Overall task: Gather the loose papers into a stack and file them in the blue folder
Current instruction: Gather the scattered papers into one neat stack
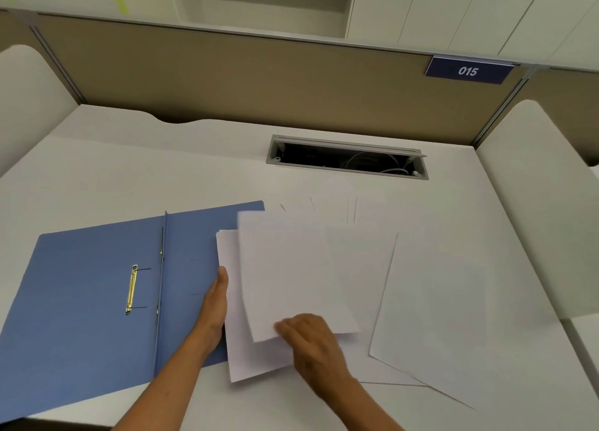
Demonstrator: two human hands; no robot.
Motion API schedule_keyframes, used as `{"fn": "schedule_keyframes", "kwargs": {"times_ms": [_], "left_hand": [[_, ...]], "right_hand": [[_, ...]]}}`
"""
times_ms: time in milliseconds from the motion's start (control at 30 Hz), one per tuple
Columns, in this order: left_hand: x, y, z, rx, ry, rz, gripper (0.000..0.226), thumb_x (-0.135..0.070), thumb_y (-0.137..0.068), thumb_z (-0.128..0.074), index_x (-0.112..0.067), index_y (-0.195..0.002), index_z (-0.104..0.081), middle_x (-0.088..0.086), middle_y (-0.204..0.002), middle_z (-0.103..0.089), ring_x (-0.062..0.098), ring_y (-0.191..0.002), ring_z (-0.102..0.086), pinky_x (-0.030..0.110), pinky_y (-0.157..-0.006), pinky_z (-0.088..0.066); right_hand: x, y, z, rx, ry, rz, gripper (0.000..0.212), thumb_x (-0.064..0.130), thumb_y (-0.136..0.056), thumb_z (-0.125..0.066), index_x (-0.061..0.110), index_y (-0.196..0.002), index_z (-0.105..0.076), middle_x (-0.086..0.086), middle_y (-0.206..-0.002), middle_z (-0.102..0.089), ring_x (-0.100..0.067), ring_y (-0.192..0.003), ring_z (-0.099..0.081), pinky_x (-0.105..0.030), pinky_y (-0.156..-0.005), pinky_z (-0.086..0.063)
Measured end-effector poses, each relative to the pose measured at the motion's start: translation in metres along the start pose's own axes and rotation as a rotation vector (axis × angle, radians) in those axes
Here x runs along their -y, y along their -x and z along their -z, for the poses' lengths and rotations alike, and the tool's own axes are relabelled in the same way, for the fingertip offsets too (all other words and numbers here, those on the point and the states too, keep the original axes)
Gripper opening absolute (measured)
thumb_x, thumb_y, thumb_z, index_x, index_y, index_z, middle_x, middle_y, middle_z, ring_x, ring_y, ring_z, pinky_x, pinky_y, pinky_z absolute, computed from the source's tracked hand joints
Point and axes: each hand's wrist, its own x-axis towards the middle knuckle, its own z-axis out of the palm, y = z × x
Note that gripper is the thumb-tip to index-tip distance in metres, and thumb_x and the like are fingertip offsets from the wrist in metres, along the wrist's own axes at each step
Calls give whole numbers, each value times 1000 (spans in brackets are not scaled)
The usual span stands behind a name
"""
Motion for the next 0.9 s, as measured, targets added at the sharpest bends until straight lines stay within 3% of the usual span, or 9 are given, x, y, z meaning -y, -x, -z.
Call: {"fn": "schedule_keyframes", "kwargs": {"times_ms": [167, 267, 333, 400, 500, 567, 633, 733, 900], "left_hand": [[4, 6, -2, 8, -82, -55, 48, -39, -82, -70, -21, -121, -50, -2, -114, -64, 22, -103, -62, 36, -79, -53], [9, 3, 0, -7, -166, -108, 56, -18, -78, -77, -18, -125, -45, 2, -121, -59, 25, -110, -58, 40, -88, -51], [9, 2, 1, 0, -197, -143, 60, -13, -79, -75, -16, -129, -42, 2, -125, -56, 24, -113, -55, 44, -96, -48], [9, 0, 3, 29, -201, -174, 63, -11, -79, -75, -16, -132, -41, 1, -127, -56, 23, -115, -54, 45, -99, -46], [7, -2, 7, 85, -199, -183, 64, -10, -80, -75, -17, -133, -41, 1, -127, -55, 22, -115, -54, 42, -97, -46], [7, -2, 9, 88, -192, -170, 63, -9, -80, -74, -17, -133, -40, 0, -126, -55, 23, -115, -54, 42, -96, -46], [7, -3, 9, 93, -192, -161, 63, -8, -80, -74, -17, -132, -41, 1, -126, -55, 24, -115, -54, 43, -97, -46], [9, -4, 7, 88, -189, -161, 61, -7, -80, -74, -16, -130, -42, 1, -124, -56, 24, -113, -54, 43, -96, -46], [10, -5, 7, 88, -183, -176, 62, -8, -80, -75, -19, -131, -42, 0, -125, -55, 23, -113, -54, 43, -97, -45]], "right_hand": [[18, 5, -16, 267, -38, 49, 34, 20, -77, -77, 20, -109, -64, 2, -104, -71, -14, -92, -65, -25, -84, -54], [22, 6, -12, 359, -82, -13, 32, 33, -86, -66, 23, -116, -61, 3, -112, -68, -13, -99, -62, -25, -89, -52], [20, 7, -5, 316, -68, -112, 37, 48, -90, -55, 26, -119, -60, 6, -116, -67, -10, -104, -59, -24, -93, -49], [11, 11, 6, 135, -53, -285, 39, 51, -91, -53, 24, -118, -63, 6, -115, -67, -9, -106, -58, -24, -94, -48], [-18, 26, 31, -173, 54, -691, 35, 35, -88, -65, 17, -118, -63, -2, -117, -65, -15, -112, -54, -31, -96, -46], [-42, 41, 54, -223, 169, -1026, 46, 30, -84, -70, 13, -126, -57, -11, -126, -60, -26, -119, -51, -42, -101, -44], [-60, 59, 78, -185, 292, -1308, 65, 38, -80, -72, 12, -134, -48, -18, -137, -51, -36, -126, -44, -52, -102, -40], [-79, 82, 108, -35, 389, -1564, 93, 58, -72, -71, 11, -142, -32, -23, -146, -37, -43, -133, -34, -58, -103, -34], [-98, 85, 128, 195, 412, -1694, 113, 76, -62, -64, 12, -143, -20, -26, -141, -38, -45, -128, -38, -57, -101, -36]]}}
